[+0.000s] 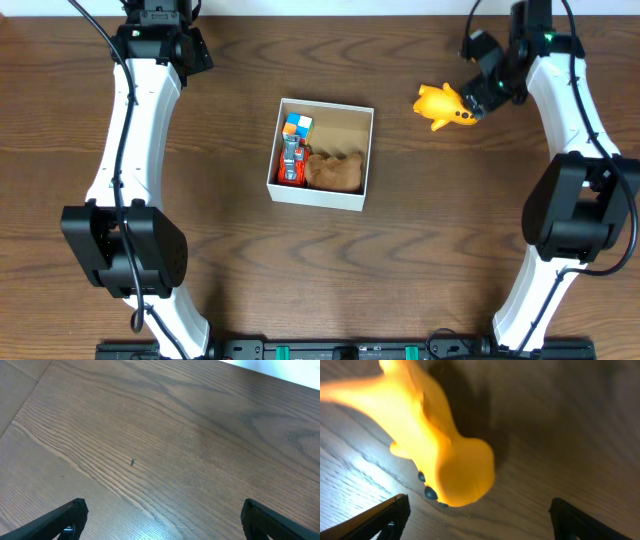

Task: Pack container
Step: 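Move the right gripper to the yellow rubber toy and grasp it, then lift the yellow toy with the right gripper and carry it over the box, then lower the yellow toy into the box and open the right gripper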

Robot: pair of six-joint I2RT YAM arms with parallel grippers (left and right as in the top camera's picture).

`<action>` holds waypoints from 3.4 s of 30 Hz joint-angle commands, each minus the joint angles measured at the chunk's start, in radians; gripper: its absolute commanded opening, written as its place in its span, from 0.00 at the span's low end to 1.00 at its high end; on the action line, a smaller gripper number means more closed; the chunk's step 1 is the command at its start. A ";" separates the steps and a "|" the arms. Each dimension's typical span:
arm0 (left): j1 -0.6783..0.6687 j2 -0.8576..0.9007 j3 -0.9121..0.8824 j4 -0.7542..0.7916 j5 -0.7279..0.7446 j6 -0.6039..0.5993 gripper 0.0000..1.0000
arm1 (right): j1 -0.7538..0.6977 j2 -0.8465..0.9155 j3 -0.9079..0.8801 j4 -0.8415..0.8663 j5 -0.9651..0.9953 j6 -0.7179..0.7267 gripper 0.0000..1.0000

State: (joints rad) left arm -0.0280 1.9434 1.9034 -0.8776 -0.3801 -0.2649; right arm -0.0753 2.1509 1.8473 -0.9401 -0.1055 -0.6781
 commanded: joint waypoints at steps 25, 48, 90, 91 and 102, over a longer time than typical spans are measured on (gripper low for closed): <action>0.001 -0.003 0.005 0.000 -0.002 -0.002 0.98 | 0.023 -0.098 -0.177 0.154 -0.084 -0.074 0.01; 0.001 -0.003 0.005 0.000 -0.002 -0.002 0.98 | 0.376 -0.300 -0.109 0.093 -0.124 -0.071 0.01; 0.001 -0.003 0.005 0.000 -0.002 -0.002 0.98 | 0.481 -0.174 -0.126 0.009 -0.070 -0.071 0.01; 0.001 -0.003 0.005 0.000 -0.002 -0.002 0.98 | 0.480 -0.174 -0.126 0.007 -0.070 -0.071 0.01; 0.001 -0.003 0.005 0.000 -0.002 -0.002 0.98 | 0.466 -0.174 -0.129 0.001 -0.063 -0.071 0.21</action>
State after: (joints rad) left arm -0.0280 1.9434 1.9034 -0.8776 -0.3801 -0.2649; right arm 0.4019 1.9812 1.7203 -0.9371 -0.1715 -0.7525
